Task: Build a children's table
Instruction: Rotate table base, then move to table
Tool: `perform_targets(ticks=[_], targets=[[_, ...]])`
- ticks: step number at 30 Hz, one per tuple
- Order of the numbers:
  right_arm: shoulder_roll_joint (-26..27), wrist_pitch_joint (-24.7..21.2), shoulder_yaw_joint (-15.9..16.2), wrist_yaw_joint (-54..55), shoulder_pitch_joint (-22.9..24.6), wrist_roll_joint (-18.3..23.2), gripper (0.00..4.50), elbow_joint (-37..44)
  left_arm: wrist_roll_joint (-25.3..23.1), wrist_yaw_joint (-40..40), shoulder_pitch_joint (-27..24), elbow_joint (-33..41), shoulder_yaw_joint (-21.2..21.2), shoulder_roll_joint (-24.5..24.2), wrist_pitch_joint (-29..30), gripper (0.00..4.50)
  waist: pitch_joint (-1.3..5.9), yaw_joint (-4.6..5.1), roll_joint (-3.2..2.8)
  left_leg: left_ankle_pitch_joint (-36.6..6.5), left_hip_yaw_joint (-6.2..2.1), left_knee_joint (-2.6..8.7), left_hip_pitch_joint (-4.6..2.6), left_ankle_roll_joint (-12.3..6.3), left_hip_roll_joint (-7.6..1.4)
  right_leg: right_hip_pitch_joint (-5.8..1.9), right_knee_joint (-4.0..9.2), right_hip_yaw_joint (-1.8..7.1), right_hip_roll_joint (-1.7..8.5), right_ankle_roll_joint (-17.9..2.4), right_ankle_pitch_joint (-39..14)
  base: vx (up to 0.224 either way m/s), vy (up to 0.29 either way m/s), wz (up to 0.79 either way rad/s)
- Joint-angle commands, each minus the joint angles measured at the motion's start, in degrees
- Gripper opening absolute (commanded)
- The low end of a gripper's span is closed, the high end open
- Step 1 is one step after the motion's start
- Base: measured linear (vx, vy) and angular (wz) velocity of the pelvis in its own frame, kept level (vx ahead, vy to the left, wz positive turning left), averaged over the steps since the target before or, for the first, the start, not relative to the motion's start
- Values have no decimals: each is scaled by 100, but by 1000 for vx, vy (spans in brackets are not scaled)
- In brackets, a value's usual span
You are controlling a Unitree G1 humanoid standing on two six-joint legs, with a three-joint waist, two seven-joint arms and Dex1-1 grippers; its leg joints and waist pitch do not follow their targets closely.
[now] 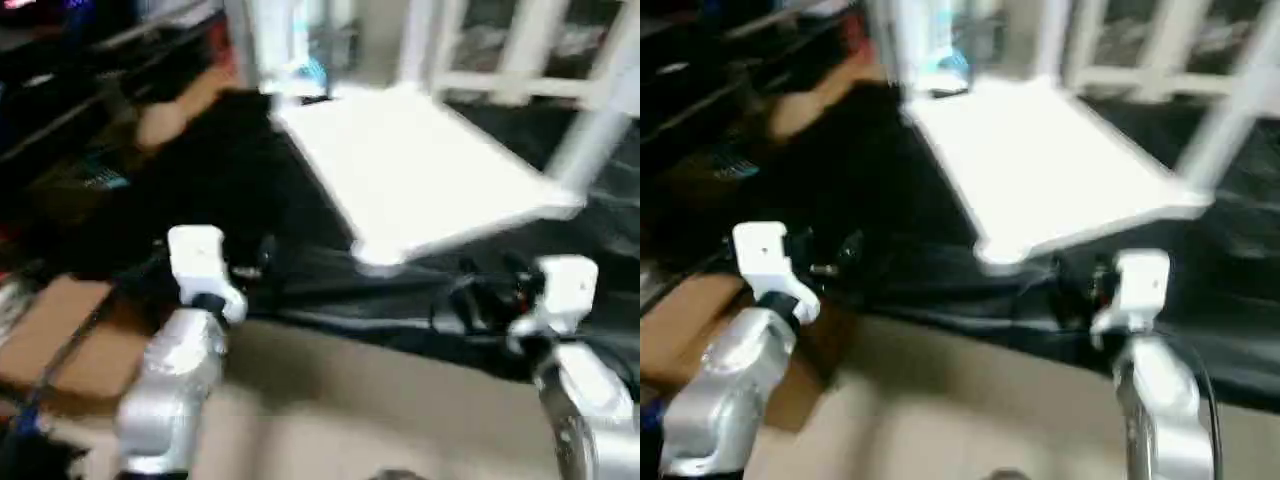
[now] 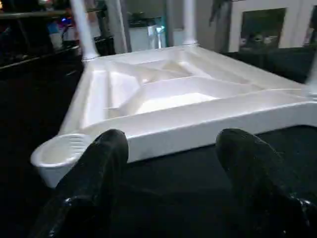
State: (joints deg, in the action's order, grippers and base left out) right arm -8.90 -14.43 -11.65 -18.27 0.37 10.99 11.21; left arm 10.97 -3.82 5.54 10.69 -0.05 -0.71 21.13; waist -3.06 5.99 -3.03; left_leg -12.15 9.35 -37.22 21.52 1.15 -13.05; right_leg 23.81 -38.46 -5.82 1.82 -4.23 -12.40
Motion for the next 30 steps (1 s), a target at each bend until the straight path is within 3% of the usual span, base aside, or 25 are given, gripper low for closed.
perform_targets(ticks=[1,4,5,6,7,8,9,10,11,12,13,14,15,16,18,20,21,22,23,25,26,27,28,29,30], targets=[[110,-148,87,93,-202,-146,324,212,-57,33,-24,15,-89,3,-84,444,288,3,328,-1389,144,-1145,372,-795,864,-301,1155,356,531,-740,-3318,-51,-220,-16],[107,-172,63,167,-409,-121,324,85,29,-58,10,-66,-24,26,-151,444,316,225,144,-1495,7,-699,206,-1014,894,-383,1379,317,539,606,-3785,-60,-206,-5],[76,-128,86,158,-486,-75,324,-15,37,-84,56,-178,0,11,-226,444,349,218,-124,-1280,-286,-194,-27,-1058,488,-369,1516,124,413,1386,-3440,-75,-184,13],[48,-142,137,208,-526,-75,324,-73,-7,-77,96,-262,30,-31,-253,444,337,248,-334,-1107,-1027,288,-348,-1090,-516,-185,1116,-144,291,1585,-2810,-75,-184,13],[35,-156,153,231,-532,-84,324,-92,-34,-65,101,-280,37,-50,-251,444,352,285,-306,-1095,-1567,897,-316,-1504,-1472,136,-575,-12,336,1515,-2247,-29,-148,0],[17,-185,170,267,-524,-109,324,-108,-76,-41,91,-279,39,-70,-235,444,361,338,-220,-783,-1554,772,-406,-1665,-1349,438,-875,144,402,1330,-1981,-46,-153,11],[16,-177,151,370,-521,-150,324,-115,-126,-36,61,-197,33,-101,-249,444,297,191,-278,-207,-850,658,-201,-2272,-566,456,-930,266,266,651,-783,-46,-153,11],[35,-189,128,396,-509,-146,324,-93,-156,-6,39,-104,42,-132,-229,444,364,188,-217,-269,-793,750,-201,-2472,-219,187,-538,316,178,390,-649,-90,-210,21],[35,-189,128,396,-509,-146,324,-93,-156,-6,38,-104,42,-132,-229,444,382,157,-177,-424,-786,794,-207,-2434,-148,68,-356,349,184,164,-533,-83,-264,-3],[29,-187,139,365,-467,-160,324,-87,-167,42,11,-60,58,-135,-200,444,406,69,-22,-849,-686,705,-218,-2228,63,-120,100,391,278,-707,-135,-83,-264,-3],[17,-195,151,337,-448,-181,324,-96,-191,80,5,-49,67,-144,-178,444,469,-24,212,-875,-244,-113,156,-1886,752,-387,756,480,619,-2461,323,-84,-335,-11],[7,-189,150,326,-447,-193,324,-110,-193,82,10,-51,65,-146,-181,444,469,-24,212,-875,-244,-113,156,-1886,752,-387,756,480,619,-2461,323,-61,-342,-9],[1,-197,135,336,-482,-170,324,-144,-206,80,44,-87,56,-150,-206,444,532,-257,323,-1167,-17,-1060,357,-1115,860,-592,933,607,881,-2955,-182,-61,-342,-9],[1,-203,125,345,-509,-148,324,-172,-226,82,72,-130,47,-157,-239,444,496,-288,318,-1095,-43,-1041,421,-927,842,-588,905,624,883,-2785,-139,-51,-295,-5],[1,-203,125,345,-509,-148,324,-172,-226,82,72,-130,47,-157,-239,444,427,-269,276,-1310,-62,-973,293,-666,778,-520,1057,565,963,-2238,-871,-63,-247,2],[1,-203,125,345,-509,-148,324,-172,-226,82,72,-130,47,-157,-239,444,391,-207,-23,-1220,-198,-427,130,-841,558,-505,1274,373,781,-1017,-1979,-74,-205,8],[1,-203,125,345,-509,-148,324,-172,-226,82,72,-130,47,-157,-239,444,340,-98,-384,-700,-1318,832,-261,-1271,-1249,-80,135,-60,256,764,-1767,-75,-200,8],[1,-203,125,345,-509,-148,324,-172,-226,82,72,-130,47,-157,-239,444,483,-22,-351,-259,-1429,816,-384,-1242,-1456,147,-455,14,342,1063,-1784,-90,-189,2],[1,-203,125,345,-509,-148,324,-172,-226,82,72,-130,47,-157,-239,444,468,-23,-305,689,-1281,640,-401,-1374,-1077,413,-796,188,368,905,-1458,-96,-167,0],[1,-203,125,345,-509,-148,324,-172,-226,82,72,-130,47,-157,-239,444,432,-131,-316,1013,-912,677,-246,-2022,-632,293,-655,279,275,367,-748,-89,-179,4],[1,-203,125,345,-509,-148,324,-172,-226,82,72,-130,47,-157,-239,444,466,-106,-246,969,-893,678,-254,-2246,-497,198,-491,322,264,179,-584,-74,-260,3],[1,-203,125,345,-509,-148,324,-172,-226,82,72,-130,47,-157,-239,444,502,-160,4,361,-716,638,-208,-2493,-173,-62,52,392,332,-1025,87,-74,-260,3],[1,-203,125,345,-509,-148,324,-172,-226,82,72,-130,47,-157,-239,444,522,-195,114,63,-602,491,-70,-2461,57,-177,325,405,416,-1802,321,-73,-330,-8],[1,-203,125,345,-509,-148,324,-172,-226,82,72,-130,47,-157,-239,444,571,-362,374,-1059,61,-785,263,-1923,973,-479,947,619,641,-2835,213,-69,-343,-5],[1,-203,125,345,-509,-148,324,-172,-226,82,72,-130,47,-157,-239,444,488,-385,365,-1231,42,-1117,375,-1181,859,-488,950,602,786,-2767,-317,-69,-343,-5]])
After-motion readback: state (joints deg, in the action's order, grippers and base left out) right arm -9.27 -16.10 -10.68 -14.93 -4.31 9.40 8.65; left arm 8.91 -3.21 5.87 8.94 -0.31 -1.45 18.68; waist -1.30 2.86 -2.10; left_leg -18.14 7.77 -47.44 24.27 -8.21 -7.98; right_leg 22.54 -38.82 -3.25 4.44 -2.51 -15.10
